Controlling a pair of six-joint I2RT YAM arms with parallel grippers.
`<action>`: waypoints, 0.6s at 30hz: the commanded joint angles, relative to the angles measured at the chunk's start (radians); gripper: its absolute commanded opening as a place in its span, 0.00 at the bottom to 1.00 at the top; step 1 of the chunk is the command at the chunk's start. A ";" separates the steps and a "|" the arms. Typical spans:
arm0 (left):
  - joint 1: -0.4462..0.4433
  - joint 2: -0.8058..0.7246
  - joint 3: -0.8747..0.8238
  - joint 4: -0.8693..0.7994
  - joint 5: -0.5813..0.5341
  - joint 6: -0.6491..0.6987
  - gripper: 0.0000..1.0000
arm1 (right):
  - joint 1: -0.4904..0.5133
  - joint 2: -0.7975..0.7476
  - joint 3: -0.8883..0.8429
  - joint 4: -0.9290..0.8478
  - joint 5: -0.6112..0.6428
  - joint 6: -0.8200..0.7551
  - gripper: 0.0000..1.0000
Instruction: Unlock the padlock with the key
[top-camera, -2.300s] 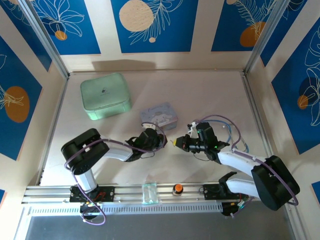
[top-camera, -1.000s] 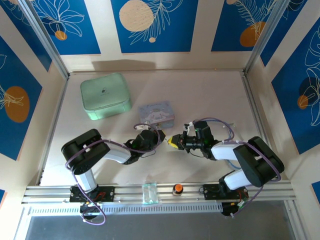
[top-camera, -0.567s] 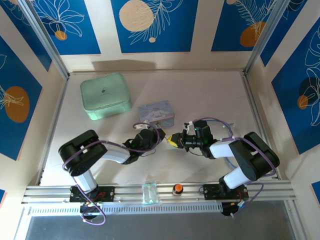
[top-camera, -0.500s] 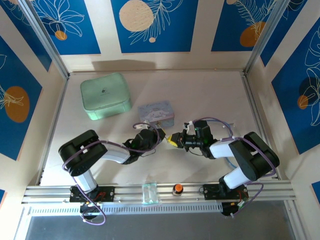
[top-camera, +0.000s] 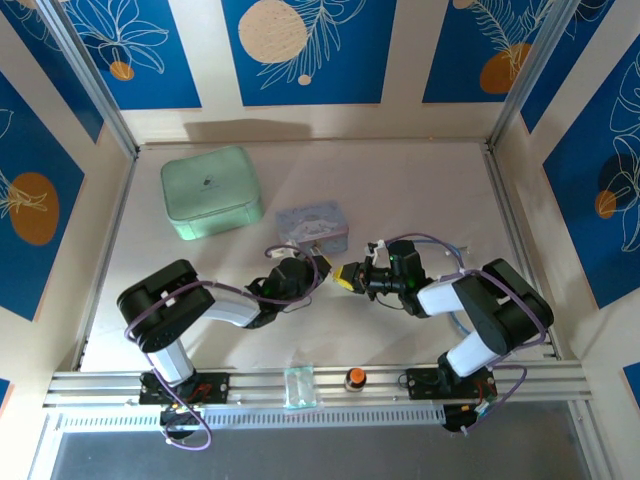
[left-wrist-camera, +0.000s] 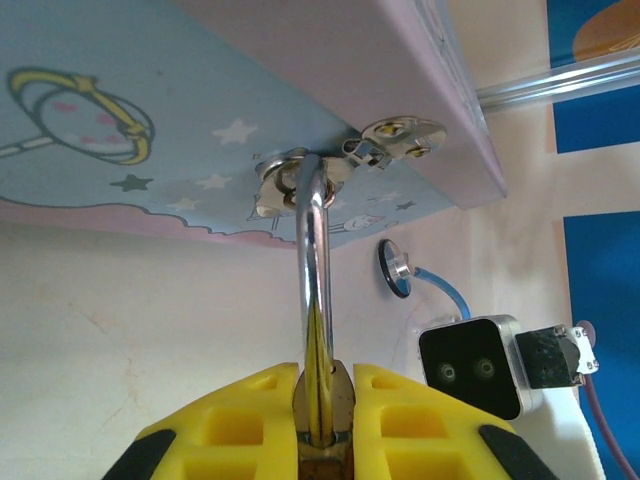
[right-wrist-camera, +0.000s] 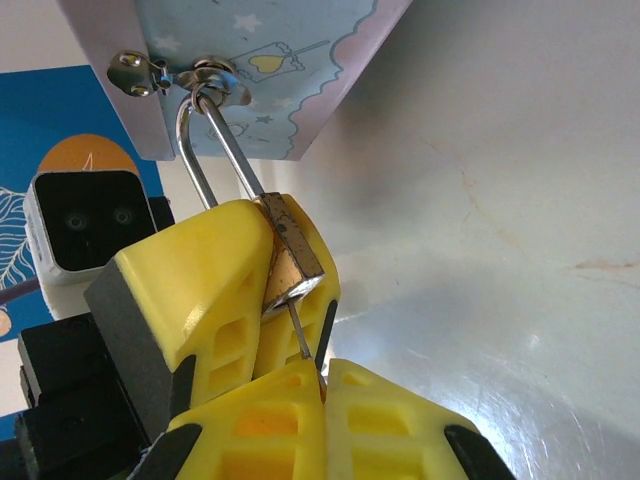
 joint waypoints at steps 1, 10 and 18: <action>-0.011 -0.033 0.006 0.089 0.010 -0.006 0.00 | 0.002 0.038 0.004 0.081 0.009 0.037 0.00; -0.014 0.004 -0.001 0.142 0.022 -0.034 0.00 | 0.025 0.089 -0.016 0.198 0.057 0.129 0.00; -0.019 -0.002 0.010 0.125 0.019 -0.020 0.00 | 0.097 0.153 -0.013 0.319 0.156 0.271 0.00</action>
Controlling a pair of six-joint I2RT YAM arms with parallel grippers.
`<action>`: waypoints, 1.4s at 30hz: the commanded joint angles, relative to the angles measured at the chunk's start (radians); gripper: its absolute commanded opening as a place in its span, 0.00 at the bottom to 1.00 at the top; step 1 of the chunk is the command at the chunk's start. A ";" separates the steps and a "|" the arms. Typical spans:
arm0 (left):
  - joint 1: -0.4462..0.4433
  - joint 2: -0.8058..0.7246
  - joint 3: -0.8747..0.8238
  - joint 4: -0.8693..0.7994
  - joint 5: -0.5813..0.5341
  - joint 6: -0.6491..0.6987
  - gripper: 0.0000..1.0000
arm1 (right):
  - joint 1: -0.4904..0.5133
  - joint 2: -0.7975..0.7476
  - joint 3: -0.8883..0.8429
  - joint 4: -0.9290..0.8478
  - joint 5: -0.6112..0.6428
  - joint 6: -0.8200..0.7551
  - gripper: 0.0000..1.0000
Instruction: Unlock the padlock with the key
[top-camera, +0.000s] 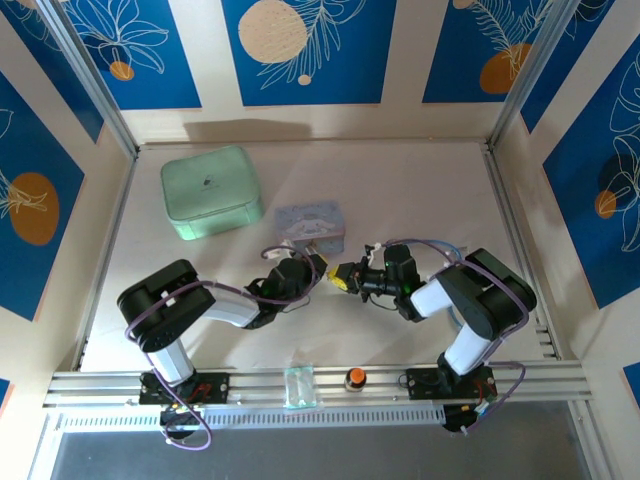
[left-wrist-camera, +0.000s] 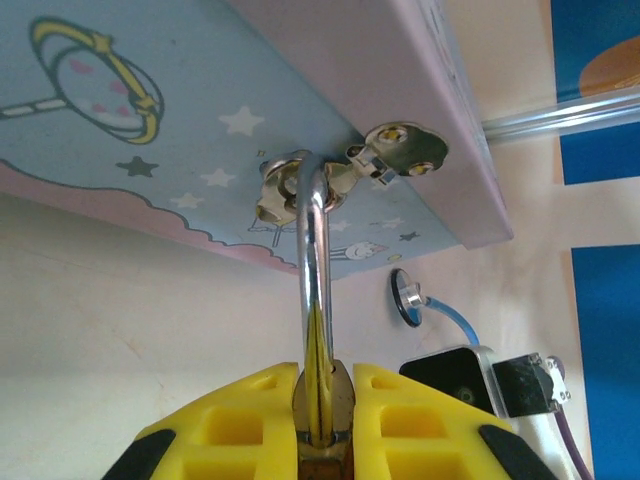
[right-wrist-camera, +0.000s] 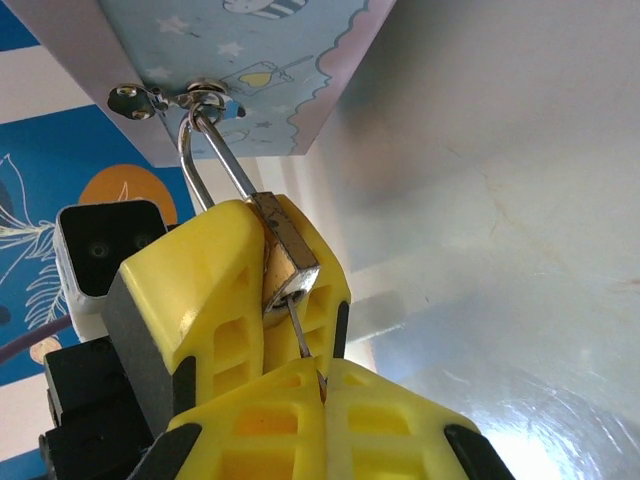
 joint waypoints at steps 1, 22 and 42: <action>-0.024 -0.001 0.021 0.123 0.073 -0.005 0.00 | 0.038 0.055 0.002 0.116 0.089 0.090 0.00; -0.027 0.004 0.016 0.140 0.132 0.016 0.00 | -0.043 0.148 0.028 0.194 -0.054 0.017 0.00; -0.041 -0.003 0.028 0.119 0.130 0.011 0.00 | -0.027 0.008 0.057 -0.035 0.028 -0.081 0.00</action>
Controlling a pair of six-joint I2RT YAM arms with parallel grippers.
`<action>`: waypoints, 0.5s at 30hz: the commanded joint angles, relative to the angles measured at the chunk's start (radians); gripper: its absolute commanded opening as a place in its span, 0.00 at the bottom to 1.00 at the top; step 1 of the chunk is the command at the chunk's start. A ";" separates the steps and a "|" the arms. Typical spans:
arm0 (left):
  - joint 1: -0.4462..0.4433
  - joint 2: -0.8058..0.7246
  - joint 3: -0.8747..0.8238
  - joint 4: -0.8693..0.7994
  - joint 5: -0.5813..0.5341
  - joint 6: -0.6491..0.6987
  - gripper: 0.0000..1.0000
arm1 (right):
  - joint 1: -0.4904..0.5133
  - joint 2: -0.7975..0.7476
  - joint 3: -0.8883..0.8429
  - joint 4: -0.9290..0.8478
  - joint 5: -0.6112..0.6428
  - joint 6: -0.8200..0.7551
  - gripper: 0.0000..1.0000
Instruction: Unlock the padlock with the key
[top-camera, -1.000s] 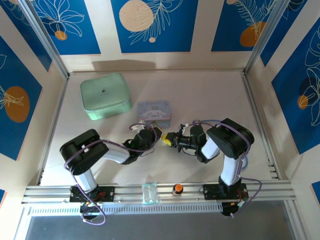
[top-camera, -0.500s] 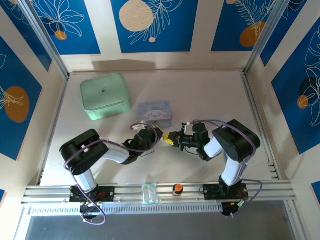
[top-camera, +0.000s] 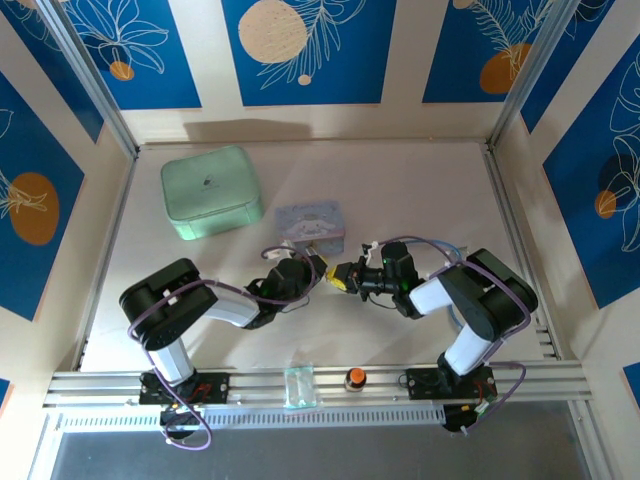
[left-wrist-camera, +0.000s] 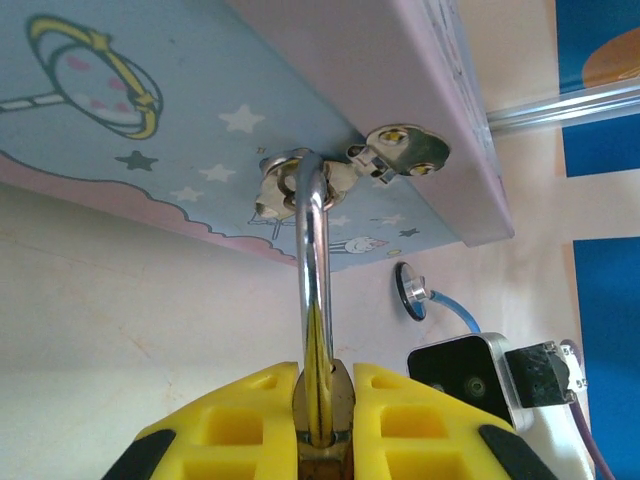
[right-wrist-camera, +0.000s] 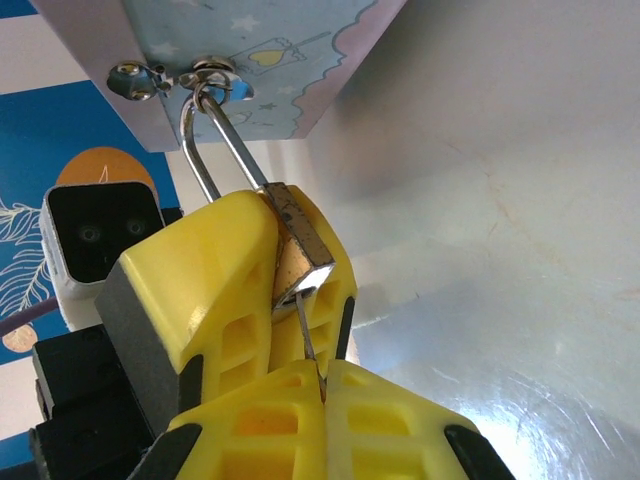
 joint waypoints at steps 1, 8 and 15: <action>-0.049 -0.018 0.033 0.099 0.100 0.004 0.00 | -0.008 0.018 0.032 0.044 0.069 -0.007 0.00; -0.058 -0.006 0.018 0.137 0.115 -0.018 0.00 | -0.072 0.065 0.031 0.163 -0.030 0.037 0.00; -0.060 -0.037 0.033 0.097 0.107 -0.012 0.00 | -0.067 0.121 0.062 0.198 -0.090 0.078 0.00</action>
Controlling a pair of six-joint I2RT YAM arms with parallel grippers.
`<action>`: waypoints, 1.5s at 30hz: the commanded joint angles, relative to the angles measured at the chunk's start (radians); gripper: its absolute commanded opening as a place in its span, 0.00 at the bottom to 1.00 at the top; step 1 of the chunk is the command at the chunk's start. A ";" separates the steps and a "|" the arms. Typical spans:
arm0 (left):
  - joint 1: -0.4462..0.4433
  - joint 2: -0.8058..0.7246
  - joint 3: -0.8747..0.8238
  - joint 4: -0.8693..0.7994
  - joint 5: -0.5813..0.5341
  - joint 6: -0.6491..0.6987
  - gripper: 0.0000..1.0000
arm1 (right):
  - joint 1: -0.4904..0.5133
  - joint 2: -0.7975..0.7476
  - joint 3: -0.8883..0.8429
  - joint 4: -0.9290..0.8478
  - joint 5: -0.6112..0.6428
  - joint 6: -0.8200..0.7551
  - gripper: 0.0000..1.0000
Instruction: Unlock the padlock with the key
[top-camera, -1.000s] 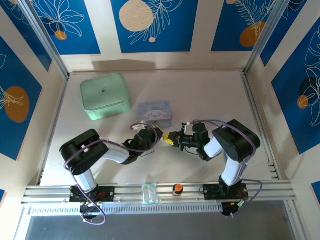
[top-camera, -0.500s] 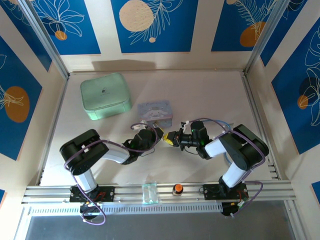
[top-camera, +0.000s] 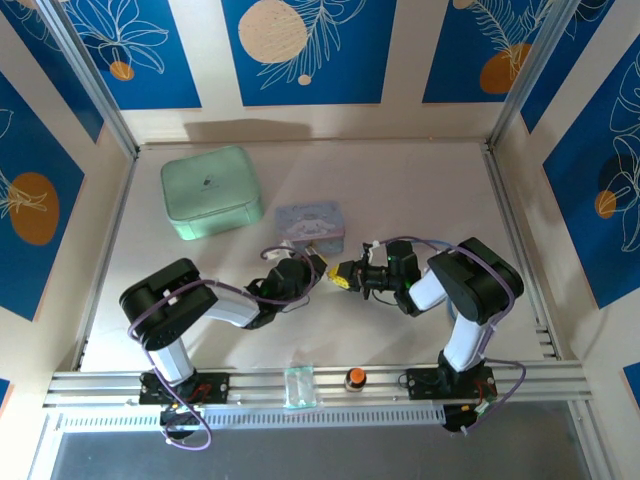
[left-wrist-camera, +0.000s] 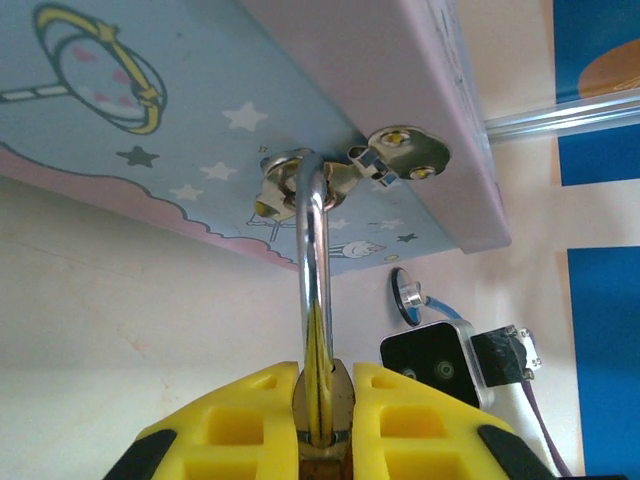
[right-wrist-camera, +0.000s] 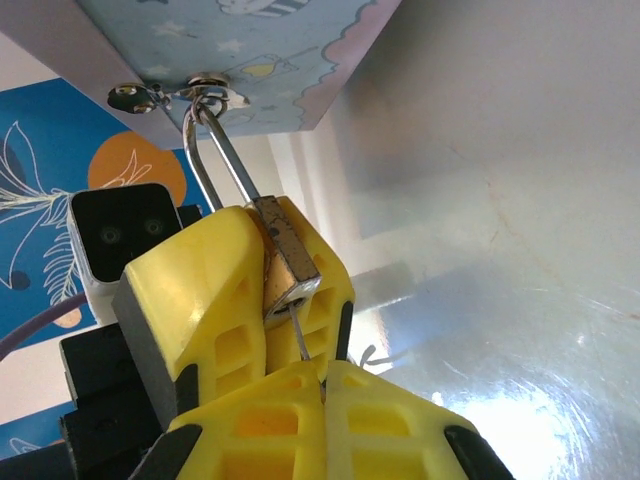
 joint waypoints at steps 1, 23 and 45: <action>-0.059 -0.040 0.036 0.082 0.113 0.014 0.00 | 0.008 -0.019 0.051 0.009 0.069 -0.005 0.00; -0.065 0.013 0.015 0.192 0.129 -0.055 0.00 | -0.062 -0.100 0.036 -0.129 0.083 -0.103 0.00; -0.078 0.017 0.056 0.138 0.140 -0.039 0.00 | 0.047 -0.091 0.091 -0.197 0.229 -0.150 0.00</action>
